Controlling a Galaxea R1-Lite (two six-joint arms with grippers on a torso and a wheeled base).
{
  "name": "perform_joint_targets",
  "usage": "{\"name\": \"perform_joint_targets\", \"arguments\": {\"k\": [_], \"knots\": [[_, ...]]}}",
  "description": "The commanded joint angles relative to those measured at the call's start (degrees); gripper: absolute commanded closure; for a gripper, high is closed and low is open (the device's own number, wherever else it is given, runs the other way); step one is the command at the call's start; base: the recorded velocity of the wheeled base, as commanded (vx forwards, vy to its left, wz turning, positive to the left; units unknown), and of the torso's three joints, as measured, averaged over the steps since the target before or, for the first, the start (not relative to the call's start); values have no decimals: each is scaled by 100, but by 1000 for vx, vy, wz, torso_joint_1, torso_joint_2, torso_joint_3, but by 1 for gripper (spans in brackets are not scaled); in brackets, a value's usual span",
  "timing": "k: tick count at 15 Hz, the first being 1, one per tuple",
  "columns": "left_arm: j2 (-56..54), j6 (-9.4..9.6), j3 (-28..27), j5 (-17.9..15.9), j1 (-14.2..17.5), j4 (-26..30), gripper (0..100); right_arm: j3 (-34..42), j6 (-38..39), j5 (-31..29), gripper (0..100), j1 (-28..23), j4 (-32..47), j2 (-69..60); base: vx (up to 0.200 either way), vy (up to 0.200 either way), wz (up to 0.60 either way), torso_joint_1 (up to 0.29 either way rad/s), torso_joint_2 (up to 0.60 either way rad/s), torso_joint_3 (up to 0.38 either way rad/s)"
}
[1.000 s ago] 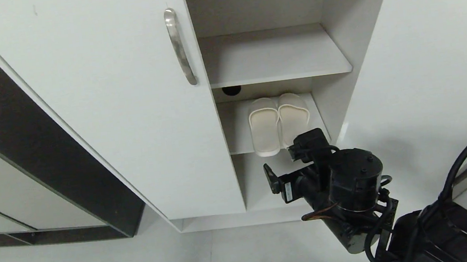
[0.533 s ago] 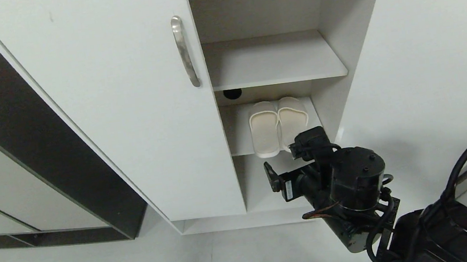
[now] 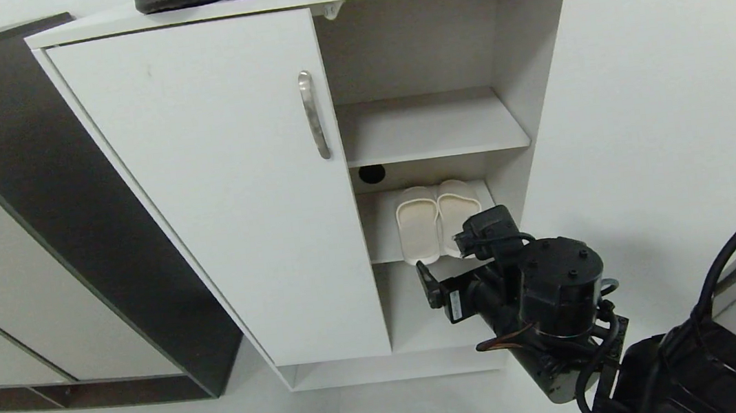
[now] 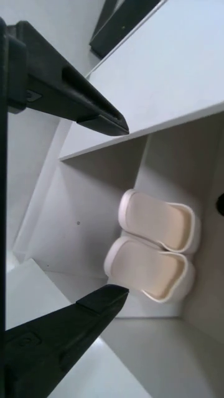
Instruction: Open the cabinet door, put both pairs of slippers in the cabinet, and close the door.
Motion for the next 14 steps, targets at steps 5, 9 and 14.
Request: {"name": "perform_joint_targets", "arguments": {"k": [5, 9, 14], "knots": [[5, -1, 0, 1, 6, -1, 100, -6, -2, -80, 0, 0, -29, 74, 0, 0, 0, 2, 3, 200], [5, -1, 0, -8, 6, -1, 100, 3, -2, -80, 0, -27, -37, 100, 0, 0, 0, 0, 2, 190], [5, -19, 0, -8, 6, -1, 100, 3, 7, -80, 0, -79, -46, 118, 0, 0, 0, 1, 2, 28]]}}
